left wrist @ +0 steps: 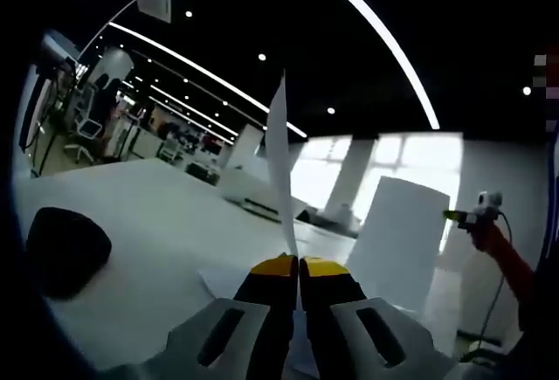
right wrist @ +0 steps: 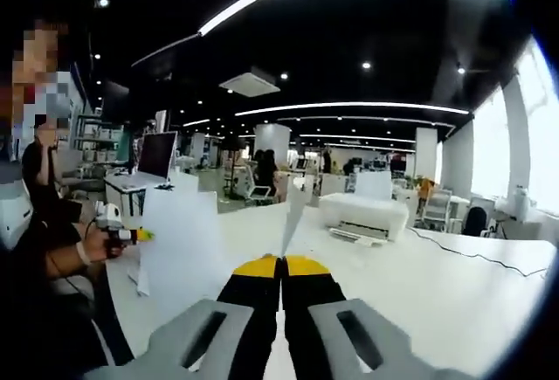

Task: Organize the stack of printing papers by aligning and flattening the scattered papers on the table

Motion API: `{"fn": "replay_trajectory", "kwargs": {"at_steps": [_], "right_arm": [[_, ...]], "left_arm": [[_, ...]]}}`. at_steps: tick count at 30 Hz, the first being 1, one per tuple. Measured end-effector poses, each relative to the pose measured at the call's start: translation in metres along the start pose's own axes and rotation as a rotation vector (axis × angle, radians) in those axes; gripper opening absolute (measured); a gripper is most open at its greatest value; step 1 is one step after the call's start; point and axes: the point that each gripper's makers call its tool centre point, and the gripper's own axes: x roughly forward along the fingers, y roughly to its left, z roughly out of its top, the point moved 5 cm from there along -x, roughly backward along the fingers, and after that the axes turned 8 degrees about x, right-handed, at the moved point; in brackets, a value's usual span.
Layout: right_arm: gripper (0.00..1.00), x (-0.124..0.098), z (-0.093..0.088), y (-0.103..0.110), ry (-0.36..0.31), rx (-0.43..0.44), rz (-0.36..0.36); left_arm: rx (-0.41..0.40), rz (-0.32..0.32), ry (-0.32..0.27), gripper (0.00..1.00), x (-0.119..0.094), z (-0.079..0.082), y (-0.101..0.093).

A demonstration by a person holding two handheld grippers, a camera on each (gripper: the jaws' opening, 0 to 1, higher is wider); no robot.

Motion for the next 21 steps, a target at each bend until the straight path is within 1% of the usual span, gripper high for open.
{"fn": "replay_trajectory", "kwargs": {"at_steps": [3,4,6,10,13,19,21], "right_arm": [[0.00,-0.003,0.010,0.007,-0.018,0.006,0.021],[0.00,-0.003,0.011,0.008,-0.019,0.005,0.023],[0.00,-0.005,0.018,0.013,-0.027,-0.009,0.030],[0.00,-0.007,0.024,0.023,-0.029,-0.024,0.051],[0.00,-0.011,0.032,0.036,-0.034,-0.023,0.087],[0.00,-0.016,0.042,0.058,-0.026,-0.050,0.129],[0.00,-0.018,0.045,0.070,-0.021,-0.058,0.156]], "left_arm": [[-0.001,0.000,0.000,0.06,0.000,0.000,0.000],[-0.001,-0.001,-0.001,0.06,0.000,0.000,0.000],[-0.002,-0.001,-0.002,0.06,0.000,0.000,0.000],[-0.002,0.000,-0.003,0.06,0.000,0.000,0.001],[-0.002,-0.001,-0.004,0.06,0.000,0.001,0.001],[-0.002,-0.002,-0.006,0.06,0.000,0.001,0.000],[-0.002,-0.003,-0.006,0.06,-0.001,0.001,-0.001]]}}
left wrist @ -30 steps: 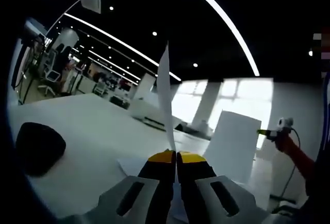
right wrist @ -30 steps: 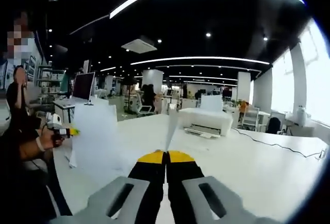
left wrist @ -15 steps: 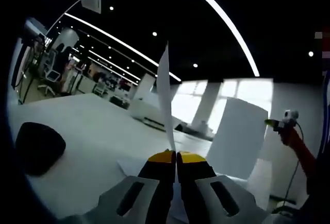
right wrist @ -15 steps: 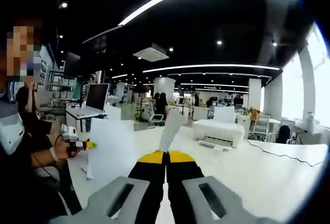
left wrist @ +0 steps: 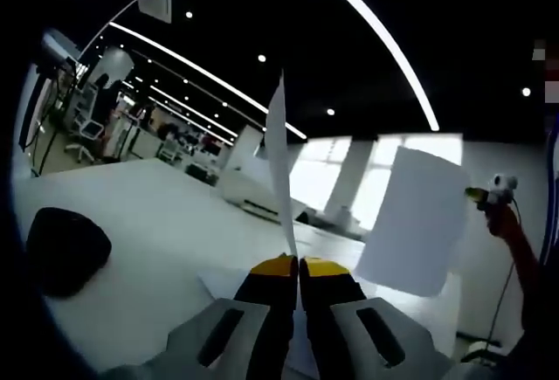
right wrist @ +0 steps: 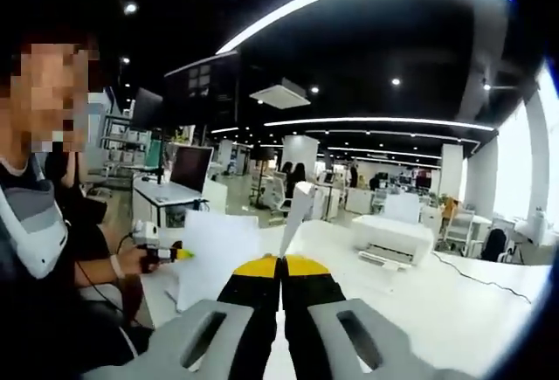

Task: Organize the stack of printing papers by aligning and flattening the scattered papers on the table

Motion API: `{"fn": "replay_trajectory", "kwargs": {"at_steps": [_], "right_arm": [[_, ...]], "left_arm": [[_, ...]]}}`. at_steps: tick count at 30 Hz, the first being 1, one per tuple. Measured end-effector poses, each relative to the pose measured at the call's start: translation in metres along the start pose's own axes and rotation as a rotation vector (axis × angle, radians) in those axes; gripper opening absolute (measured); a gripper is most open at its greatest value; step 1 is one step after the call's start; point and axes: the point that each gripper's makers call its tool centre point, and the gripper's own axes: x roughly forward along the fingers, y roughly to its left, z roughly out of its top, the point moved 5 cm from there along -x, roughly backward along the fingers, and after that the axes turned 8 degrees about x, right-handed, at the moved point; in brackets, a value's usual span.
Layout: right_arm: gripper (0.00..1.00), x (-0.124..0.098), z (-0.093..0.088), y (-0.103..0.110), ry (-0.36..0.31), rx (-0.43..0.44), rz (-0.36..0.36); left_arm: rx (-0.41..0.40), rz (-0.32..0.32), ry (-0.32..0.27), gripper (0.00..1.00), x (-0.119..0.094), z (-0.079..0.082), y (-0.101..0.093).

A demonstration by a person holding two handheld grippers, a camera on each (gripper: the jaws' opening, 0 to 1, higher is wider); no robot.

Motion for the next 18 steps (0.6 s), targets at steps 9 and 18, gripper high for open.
{"fn": "replay_trajectory", "kwargs": {"at_steps": [9,18], "right_arm": [[0.00,0.009,0.018,0.051,0.004,0.000,0.155],[0.00,0.031,0.026,0.068,0.006,0.071,0.290]], "left_arm": [[-0.001,-0.001,-0.001,0.06,0.000,0.000,0.000],[-0.002,-0.002,-0.003,0.06,0.000,0.000,0.001]]}}
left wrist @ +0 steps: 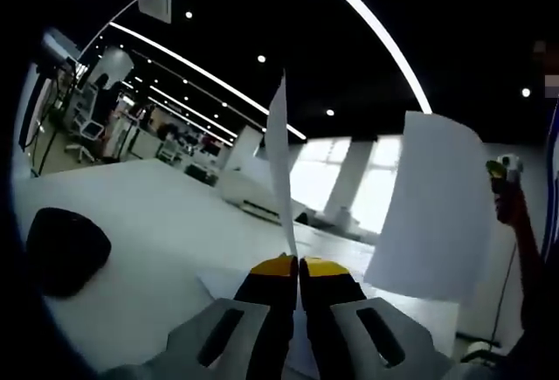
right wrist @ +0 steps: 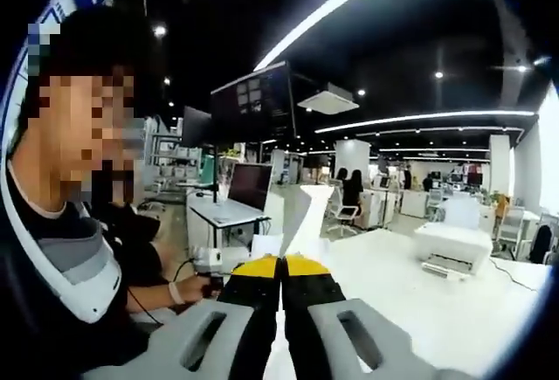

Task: Organize the stack of printing papers by aligning and flattening the scattered papers on the table

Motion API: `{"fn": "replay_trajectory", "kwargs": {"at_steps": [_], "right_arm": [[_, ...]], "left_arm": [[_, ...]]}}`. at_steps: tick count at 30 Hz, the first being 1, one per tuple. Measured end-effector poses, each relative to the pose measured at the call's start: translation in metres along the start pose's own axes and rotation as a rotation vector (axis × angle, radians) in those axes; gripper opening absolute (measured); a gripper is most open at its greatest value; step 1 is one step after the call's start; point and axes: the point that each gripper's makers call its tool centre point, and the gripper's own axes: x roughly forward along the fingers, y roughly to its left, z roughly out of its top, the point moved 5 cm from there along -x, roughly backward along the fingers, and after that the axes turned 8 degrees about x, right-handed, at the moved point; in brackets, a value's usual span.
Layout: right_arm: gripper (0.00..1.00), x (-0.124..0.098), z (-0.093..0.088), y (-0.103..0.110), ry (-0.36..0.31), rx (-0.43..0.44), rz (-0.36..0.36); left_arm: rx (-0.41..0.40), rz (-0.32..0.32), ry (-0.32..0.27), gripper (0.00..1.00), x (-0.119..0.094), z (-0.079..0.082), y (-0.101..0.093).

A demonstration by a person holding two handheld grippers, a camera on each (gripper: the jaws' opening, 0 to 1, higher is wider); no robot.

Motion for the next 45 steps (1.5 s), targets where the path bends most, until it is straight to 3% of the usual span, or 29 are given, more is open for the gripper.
{"fn": "replay_trajectory", "kwargs": {"at_steps": [4,7,12,20,27,38,45], "right_arm": [[0.00,0.012,-0.006,-0.007,0.023,0.023,0.027],[0.00,0.024,-0.022,-0.015,0.047,0.049,0.023],[0.00,0.037,-0.045,-0.051,0.100,0.082,-0.005],[0.00,0.045,-0.063,-0.082,0.148,0.030,-0.058],[0.00,0.051,-0.067,-0.088,0.163,-0.077,-0.074],[0.00,0.067,-0.074,-0.100,0.132,-0.078,-0.027],[0.00,0.080,-0.085,-0.107,0.151,-0.141,-0.017]], "left_arm": [[-0.001,0.001,0.000,0.06,0.000,0.000,0.001],[-0.001,-0.001,0.001,0.06,0.000,0.000,0.001],[0.000,-0.002,0.002,0.06,0.000,-0.001,-0.001],[0.000,-0.003,0.006,0.06,0.001,-0.001,0.000],[0.001,-0.006,0.007,0.06,0.001,-0.001,0.000],[0.000,-0.011,0.008,0.06,0.001,0.000,-0.001],[-0.001,-0.015,0.011,0.07,0.001,-0.001,-0.001]]}}
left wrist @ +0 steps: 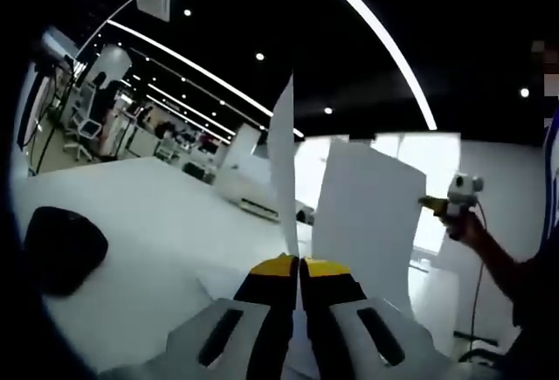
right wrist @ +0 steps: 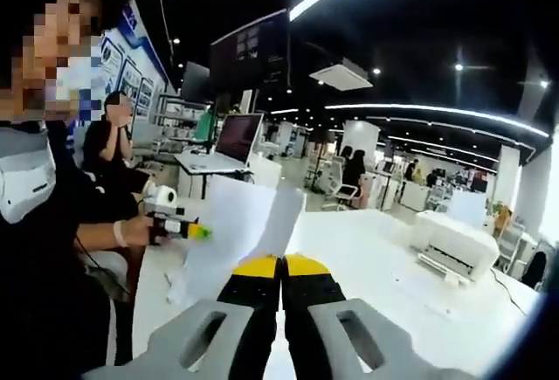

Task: Organize the stack of printing papers by aligning and flattening the scattered papers on the table

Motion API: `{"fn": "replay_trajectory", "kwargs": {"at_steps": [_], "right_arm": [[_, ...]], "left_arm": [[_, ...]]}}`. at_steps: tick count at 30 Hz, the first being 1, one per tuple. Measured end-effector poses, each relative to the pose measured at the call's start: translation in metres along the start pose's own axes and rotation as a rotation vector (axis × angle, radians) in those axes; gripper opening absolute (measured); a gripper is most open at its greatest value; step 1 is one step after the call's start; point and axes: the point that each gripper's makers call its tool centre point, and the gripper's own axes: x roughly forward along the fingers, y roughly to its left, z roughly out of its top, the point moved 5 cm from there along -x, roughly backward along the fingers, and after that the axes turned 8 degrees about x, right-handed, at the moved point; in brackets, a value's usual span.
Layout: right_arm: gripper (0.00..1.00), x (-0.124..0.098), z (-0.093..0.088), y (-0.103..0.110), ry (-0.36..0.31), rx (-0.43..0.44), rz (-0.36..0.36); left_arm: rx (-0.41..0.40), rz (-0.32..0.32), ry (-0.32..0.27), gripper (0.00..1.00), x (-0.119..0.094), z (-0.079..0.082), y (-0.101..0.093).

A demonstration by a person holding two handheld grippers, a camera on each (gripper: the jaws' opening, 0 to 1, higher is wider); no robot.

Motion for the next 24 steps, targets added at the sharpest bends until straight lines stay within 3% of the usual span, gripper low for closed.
{"fn": "replay_trajectory", "kwargs": {"at_steps": [9,16,24], "right_arm": [[0.00,0.021,-0.012,-0.008,0.023,-0.069,0.001],[0.00,0.030,-0.012,-0.013,-0.008,-0.011,0.017],[0.00,0.037,-0.003,0.000,-0.040,0.003,0.067]], "left_arm": [[-0.013,-0.002,0.006,0.09,0.000,-0.001,0.000],[-0.018,-0.002,0.007,0.10,0.000,-0.001,0.000],[-0.019,-0.003,0.008,0.11,0.001,-0.002,-0.001]]}}
